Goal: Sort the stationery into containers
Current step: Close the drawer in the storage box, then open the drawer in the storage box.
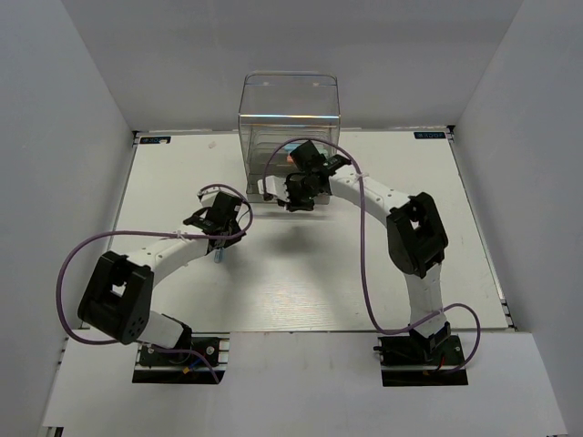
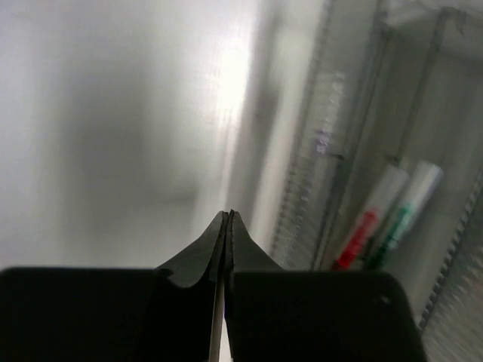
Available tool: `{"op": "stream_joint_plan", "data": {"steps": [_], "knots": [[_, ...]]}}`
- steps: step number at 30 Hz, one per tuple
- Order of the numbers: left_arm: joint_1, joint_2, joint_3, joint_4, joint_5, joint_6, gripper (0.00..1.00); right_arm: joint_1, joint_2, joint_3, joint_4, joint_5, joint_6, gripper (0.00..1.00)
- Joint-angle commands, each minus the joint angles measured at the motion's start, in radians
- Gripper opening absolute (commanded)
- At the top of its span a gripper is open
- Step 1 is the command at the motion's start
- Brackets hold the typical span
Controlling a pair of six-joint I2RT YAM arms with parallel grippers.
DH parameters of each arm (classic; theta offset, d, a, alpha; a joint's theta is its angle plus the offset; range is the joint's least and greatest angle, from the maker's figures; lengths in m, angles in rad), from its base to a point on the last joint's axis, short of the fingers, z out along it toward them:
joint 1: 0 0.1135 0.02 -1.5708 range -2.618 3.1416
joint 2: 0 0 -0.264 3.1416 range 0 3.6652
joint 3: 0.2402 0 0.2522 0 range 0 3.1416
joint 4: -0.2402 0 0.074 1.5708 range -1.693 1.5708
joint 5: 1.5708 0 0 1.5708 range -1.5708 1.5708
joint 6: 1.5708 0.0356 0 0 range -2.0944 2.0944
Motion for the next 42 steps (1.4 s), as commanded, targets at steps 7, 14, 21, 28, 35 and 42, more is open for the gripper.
{"op": "stream_joint_plan", "data": {"steps": [7, 14, 21, 28, 35, 42], "knots": [[0.007, -0.075, -0.012, 0.052, 0.043, 0.004, 0.00, 0.014, 0.004, -0.063, 0.475, 0.477, 0.254, 0.00], [0.007, -0.075, -0.012, 0.063, 0.063, -0.007, 0.00, 0.013, 0.039, -0.065, 0.598, 0.611, 0.264, 0.00], [0.007, -0.056, -0.045, 0.262, 0.167, -0.082, 0.00, 0.011, 0.024, -0.075, 0.571, 0.573, 0.269, 0.00], [0.007, 0.116, -0.098, 0.738, 0.330, -0.283, 0.13, 0.002, -0.138, -0.195, 0.480, 0.271, 0.346, 0.00], [-0.002, 0.393, -0.002, 1.061, 0.289, -0.439, 0.56, -0.004, -0.310, -0.330, 0.443, 0.248, 0.479, 0.52], [-0.011, 0.586, 0.046, 1.325, 0.221, -0.616, 0.62, -0.039, -0.479, -0.546, 0.482, 0.265, 0.539, 0.36]]}}
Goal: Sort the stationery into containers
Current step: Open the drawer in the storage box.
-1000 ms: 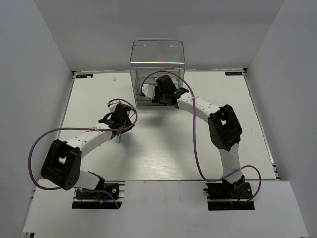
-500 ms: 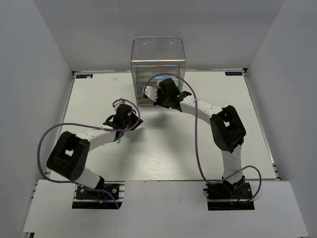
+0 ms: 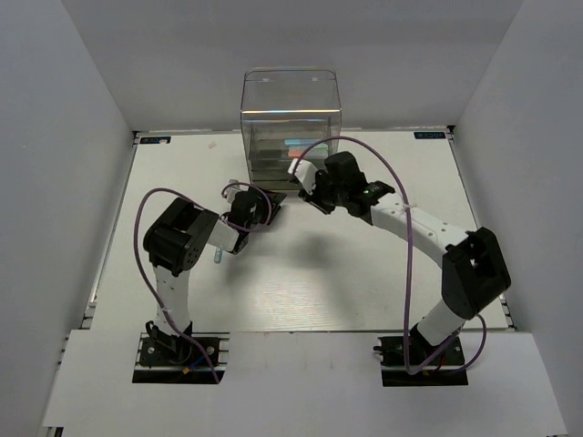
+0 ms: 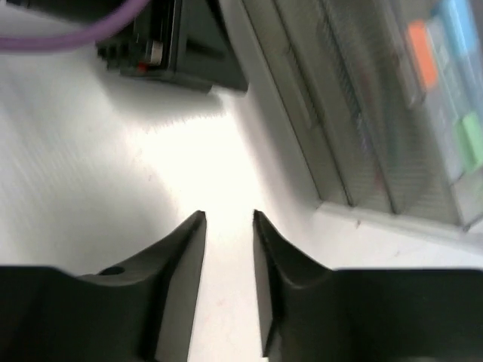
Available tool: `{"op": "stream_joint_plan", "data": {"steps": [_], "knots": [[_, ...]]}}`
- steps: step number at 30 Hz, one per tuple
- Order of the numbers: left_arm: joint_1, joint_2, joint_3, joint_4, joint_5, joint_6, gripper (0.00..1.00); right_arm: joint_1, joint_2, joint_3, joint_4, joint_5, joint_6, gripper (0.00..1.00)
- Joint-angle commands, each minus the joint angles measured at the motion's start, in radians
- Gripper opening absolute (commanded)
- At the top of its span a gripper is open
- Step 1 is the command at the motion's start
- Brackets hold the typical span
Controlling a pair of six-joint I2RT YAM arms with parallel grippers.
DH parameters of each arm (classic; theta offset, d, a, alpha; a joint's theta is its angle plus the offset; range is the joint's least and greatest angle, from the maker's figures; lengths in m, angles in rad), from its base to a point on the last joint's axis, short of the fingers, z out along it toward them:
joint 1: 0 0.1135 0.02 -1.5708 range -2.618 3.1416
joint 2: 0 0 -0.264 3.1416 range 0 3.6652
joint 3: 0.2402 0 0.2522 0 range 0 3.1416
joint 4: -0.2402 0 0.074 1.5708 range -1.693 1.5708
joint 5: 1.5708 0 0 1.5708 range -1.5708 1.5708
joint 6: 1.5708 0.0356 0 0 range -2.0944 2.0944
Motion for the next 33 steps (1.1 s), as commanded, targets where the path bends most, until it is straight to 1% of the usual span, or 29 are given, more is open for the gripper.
{"op": "stream_joint_plan", "data": {"steps": [1, 2, 3, 5, 6, 10, 16, 22, 30, 33], "knots": [[-0.005, 0.048, 0.044, 0.208, -0.060, -0.110, 0.62, -0.029, -0.073, -0.081, 0.022, -0.002, 0.058, 0.32], [-0.005, 0.062, 0.053, 0.208, -0.060, -0.110, 0.61, -0.038, -0.088, -0.102, 0.028, -0.002, 0.061, 0.25], [-0.005, 0.071, 0.063, 0.218, -0.069, -0.119, 0.61, -0.046, -0.099, -0.112, 0.035, 0.001, 0.065, 0.24], [-0.005, 0.100, 0.077, 0.251, -0.082, -0.119, 0.58, -0.060, -0.107, -0.135, 0.044, 0.004, 0.073, 0.21], [-0.005, 0.111, 0.087, 0.287, -0.082, -0.119, 0.56, -0.063, -0.108, -0.141, 0.045, 0.004, 0.075, 0.21], [-0.005, 0.147, 0.121, 0.330, -0.091, -0.119, 0.50, -0.080, -0.113, -0.153, 0.047, -0.004, 0.073, 0.21], [-0.005, 0.189, 0.167, 0.340, -0.102, -0.119, 0.47, -0.103, -0.111, -0.161, 0.053, -0.012, 0.067, 0.20], [-0.005, 0.208, 0.187, 0.318, -0.102, -0.119, 0.35, -0.108, -0.116, -0.164, 0.050, -0.018, 0.071, 0.20], [-0.014, 0.217, 0.187, 0.327, -0.111, -0.119, 0.15, -0.112, -0.116, -0.164, 0.047, -0.018, 0.067, 0.20], [-0.014, 0.208, 0.167, 0.341, -0.102, -0.119, 0.11, -0.111, -0.114, -0.161, 0.047, -0.021, 0.067, 0.20]]}}
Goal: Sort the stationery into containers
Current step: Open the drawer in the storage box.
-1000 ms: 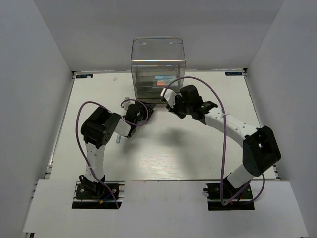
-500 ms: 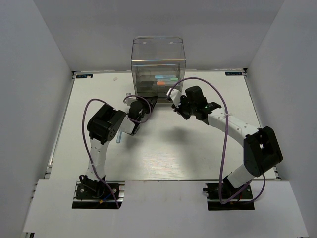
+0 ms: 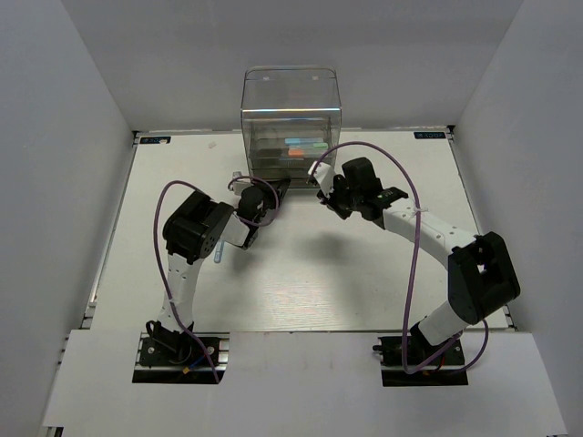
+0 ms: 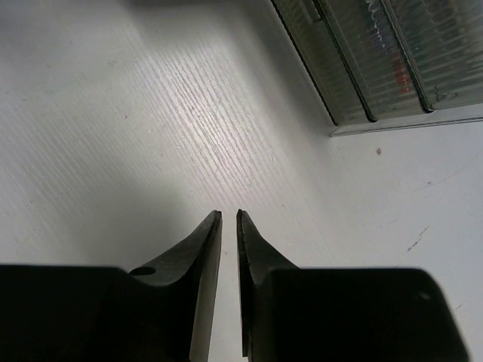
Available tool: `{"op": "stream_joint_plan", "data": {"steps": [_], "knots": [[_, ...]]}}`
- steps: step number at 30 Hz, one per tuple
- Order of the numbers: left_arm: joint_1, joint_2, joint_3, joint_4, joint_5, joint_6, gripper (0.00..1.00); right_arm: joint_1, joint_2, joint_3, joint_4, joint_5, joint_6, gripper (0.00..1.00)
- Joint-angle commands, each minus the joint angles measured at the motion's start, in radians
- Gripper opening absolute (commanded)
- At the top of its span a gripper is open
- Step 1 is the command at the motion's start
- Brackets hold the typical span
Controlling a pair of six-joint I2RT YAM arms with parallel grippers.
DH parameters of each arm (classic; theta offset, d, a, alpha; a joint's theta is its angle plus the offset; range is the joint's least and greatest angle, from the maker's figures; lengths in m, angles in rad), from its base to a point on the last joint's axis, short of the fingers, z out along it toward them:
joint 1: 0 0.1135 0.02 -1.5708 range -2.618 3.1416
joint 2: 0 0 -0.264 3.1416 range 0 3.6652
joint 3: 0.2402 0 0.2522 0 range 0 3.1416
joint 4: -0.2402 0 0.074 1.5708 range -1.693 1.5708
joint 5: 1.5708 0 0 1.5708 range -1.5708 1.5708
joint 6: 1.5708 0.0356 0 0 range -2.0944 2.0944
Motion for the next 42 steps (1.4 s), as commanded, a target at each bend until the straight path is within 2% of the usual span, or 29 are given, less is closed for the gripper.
{"op": "stream_joint_plan", "data": {"steps": [1, 9, 14, 15, 18, 19, 20, 21, 23, 28, 29, 32, 33, 36, 38, 40, 41, 42], "knots": [[-0.002, -0.015, -0.009, 0.038, -0.014, 0.015, 0.11, -0.005, -0.037, 0.004, 0.028, -0.021, 0.006, 0.20], [-0.022, -0.105, -0.140, 0.072, 0.048, 0.015, 0.07, -0.005, -0.023, 0.019, 0.032, -0.019, 0.009, 0.25], [-0.051, -0.176, -0.235, 0.029, 0.048, 0.026, 0.06, -0.008, -0.015, 0.035, 0.031, -0.018, 0.011, 0.28], [-0.051, -0.194, -0.244, 0.016, 0.037, 0.026, 0.06, -0.007, -0.018, 0.035, 0.029, -0.018, 0.009, 0.31], [-0.051, -0.204, -0.253, 0.003, 0.037, 0.026, 0.16, -0.004, -0.014, 0.044, 0.025, -0.018, 0.008, 0.38], [-0.051, -0.204, -0.253, -0.011, 0.049, 0.026, 0.22, -0.005, -0.011, 0.047, 0.026, -0.018, 0.009, 0.39], [-0.051, -0.204, -0.241, -0.033, 0.064, 0.026, 0.42, -0.005, -0.011, 0.049, 0.020, -0.016, 0.009, 0.41], [-0.051, -0.214, -0.223, -0.055, 0.065, 0.026, 0.53, -0.008, -0.012, 0.050, 0.023, -0.015, 0.006, 0.42], [-0.051, -0.223, -0.209, -0.105, 0.077, 0.035, 0.64, -0.007, -0.015, 0.047, 0.019, -0.012, 0.009, 0.44], [-0.051, -0.292, -0.209, -0.187, 0.086, 0.077, 0.65, -0.008, -0.026, 0.023, 0.023, -0.001, 0.011, 0.44], [-0.051, -0.311, -0.209, -0.240, 0.086, 0.100, 0.63, -0.005, -0.031, 0.016, 0.028, 0.001, 0.012, 0.44], [-0.060, -0.406, -0.209, -0.386, 0.077, 0.143, 0.50, -0.005, -0.038, -0.002, 0.035, 0.002, 0.017, 0.42], [-0.060, -0.433, -0.200, -0.503, 0.068, 0.199, 0.46, -0.007, -0.038, -0.005, 0.040, 0.002, 0.017, 0.42], [-0.086, -0.527, -0.210, -0.654, 0.031, 0.258, 0.29, -0.005, -0.038, -0.020, 0.046, 0.004, 0.022, 0.42], [-0.096, -0.587, -0.251, -0.666, 0.022, 0.278, 0.26, -0.005, -0.035, -0.025, 0.051, 0.004, 0.026, 0.42], [-0.105, -0.624, -0.275, -0.719, 0.002, 0.288, 0.13, -0.005, -0.035, -0.027, 0.052, 0.005, 0.029, 0.42], [-0.105, -0.642, -0.275, -0.753, 0.002, 0.289, 0.04, -0.005, -0.035, -0.028, 0.051, 0.005, 0.034, 0.39], [-0.105, -0.668, -0.275, -0.870, 0.002, 0.289, 0.00, -0.010, -0.035, -0.030, 0.048, 0.007, 0.035, 0.34]]}}
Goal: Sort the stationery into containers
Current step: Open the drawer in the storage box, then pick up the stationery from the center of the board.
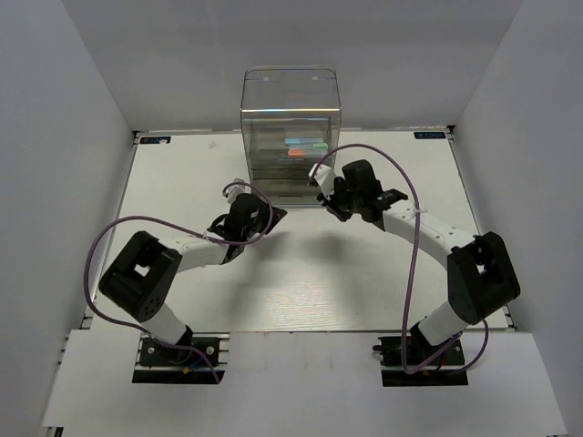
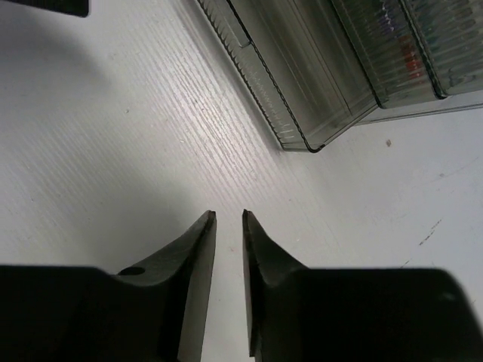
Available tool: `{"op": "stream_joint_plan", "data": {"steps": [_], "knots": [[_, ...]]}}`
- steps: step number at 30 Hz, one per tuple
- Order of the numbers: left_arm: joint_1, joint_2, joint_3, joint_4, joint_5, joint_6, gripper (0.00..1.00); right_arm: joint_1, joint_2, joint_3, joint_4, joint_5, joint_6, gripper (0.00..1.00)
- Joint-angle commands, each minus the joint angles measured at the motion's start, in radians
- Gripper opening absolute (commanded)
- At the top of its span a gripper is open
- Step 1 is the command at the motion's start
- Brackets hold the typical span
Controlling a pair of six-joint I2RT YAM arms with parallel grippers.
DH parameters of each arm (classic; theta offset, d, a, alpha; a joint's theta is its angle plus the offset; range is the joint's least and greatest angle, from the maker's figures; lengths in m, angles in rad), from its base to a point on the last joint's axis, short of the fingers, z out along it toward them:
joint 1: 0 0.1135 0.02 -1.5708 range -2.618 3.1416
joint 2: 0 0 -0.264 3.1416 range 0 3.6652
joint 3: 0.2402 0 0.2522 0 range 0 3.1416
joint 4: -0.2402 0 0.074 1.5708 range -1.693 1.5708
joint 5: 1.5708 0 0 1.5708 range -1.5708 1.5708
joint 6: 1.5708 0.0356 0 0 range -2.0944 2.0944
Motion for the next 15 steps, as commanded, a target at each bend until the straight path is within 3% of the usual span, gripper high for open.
{"op": "stream_joint_plan", "data": {"steps": [1, 2, 5, 6, 7, 9, 11, 15], "knots": [[-0.003, -0.078, 0.003, -0.318, -0.045, 0.049, 0.00, -0.004, -0.035, -0.017, 0.032, -0.001, 0.029, 0.24], [-0.003, -0.078, 0.056, -0.399, -0.059, 0.058, 0.00, -0.004, -0.033, -0.018, 0.032, -0.001, 0.034, 0.00], [0.008, -0.087, 0.170, -0.685, -0.126, 0.120, 0.01, -0.003, -0.027, -0.029, 0.010, -0.001, 0.066, 0.00], [0.017, -0.087, 0.194, -0.745, -0.163, 0.141, 0.09, -0.006, -0.022, -0.034, 0.003, -0.005, 0.072, 0.00], [0.017, -0.087, 0.237, -0.846, -0.178, 0.175, 0.28, -0.006, -0.015, -0.040, -0.008, -0.013, 0.097, 0.00], [0.017, -0.087, 0.274, -0.937, -0.258, 0.201, 0.47, -0.007, -0.012, -0.052, -0.023, -0.027, 0.124, 0.00], [0.027, -0.087, 0.313, -1.043, -0.312, 0.241, 0.60, -0.006, -0.012, -0.067, -0.028, -0.045, 0.147, 0.02], [0.027, -0.097, 0.337, -1.145, -0.404, 0.310, 0.70, -0.004, -0.018, -0.102, -0.027, -0.058, 0.180, 0.07]]}}
